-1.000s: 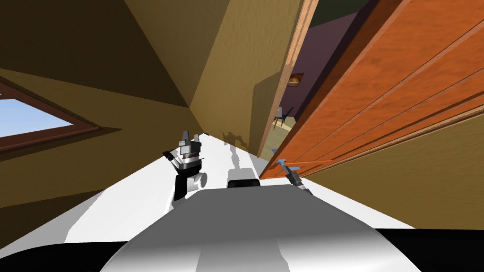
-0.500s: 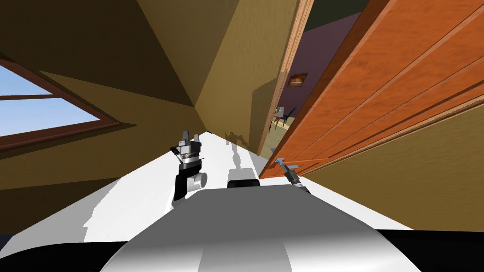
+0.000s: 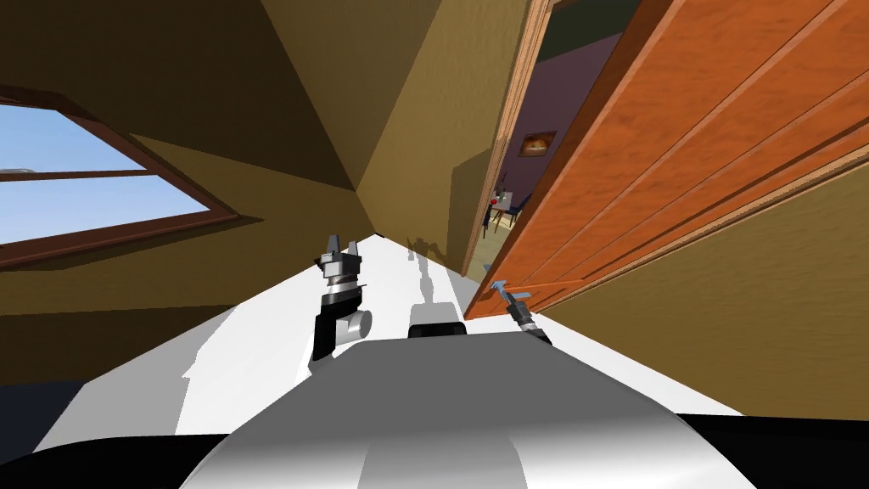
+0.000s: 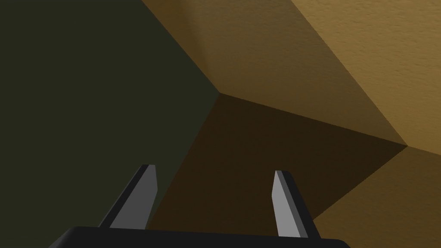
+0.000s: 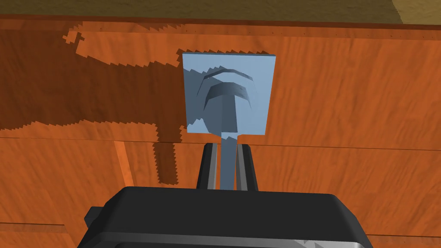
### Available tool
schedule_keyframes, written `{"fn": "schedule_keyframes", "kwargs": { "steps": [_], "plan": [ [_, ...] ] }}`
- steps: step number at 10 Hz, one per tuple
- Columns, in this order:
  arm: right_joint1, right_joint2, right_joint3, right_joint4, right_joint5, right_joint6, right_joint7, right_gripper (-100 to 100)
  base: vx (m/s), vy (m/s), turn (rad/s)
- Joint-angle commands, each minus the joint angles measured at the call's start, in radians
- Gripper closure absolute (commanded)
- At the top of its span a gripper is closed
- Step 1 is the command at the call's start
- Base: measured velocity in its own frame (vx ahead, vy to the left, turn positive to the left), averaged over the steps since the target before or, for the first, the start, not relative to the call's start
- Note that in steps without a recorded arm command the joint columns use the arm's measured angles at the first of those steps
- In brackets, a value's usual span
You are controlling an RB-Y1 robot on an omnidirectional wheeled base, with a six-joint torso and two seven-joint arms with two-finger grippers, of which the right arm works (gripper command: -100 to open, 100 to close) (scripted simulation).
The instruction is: Pull the door open
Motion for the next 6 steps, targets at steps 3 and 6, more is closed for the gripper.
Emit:
{"fn": "schedule_keyframes", "kwargs": {
  "steps": [3,6],
  "plan": [
    [-0.01,0.039,0.002,-0.055,0.008,0.073,0.03,100,-0.153,-0.065,0.097],
    [-0.037,0.073,-0.005,-0.098,0.012,0.147,0.062,100,-0.262,-0.094,0.135]
  ]
}}
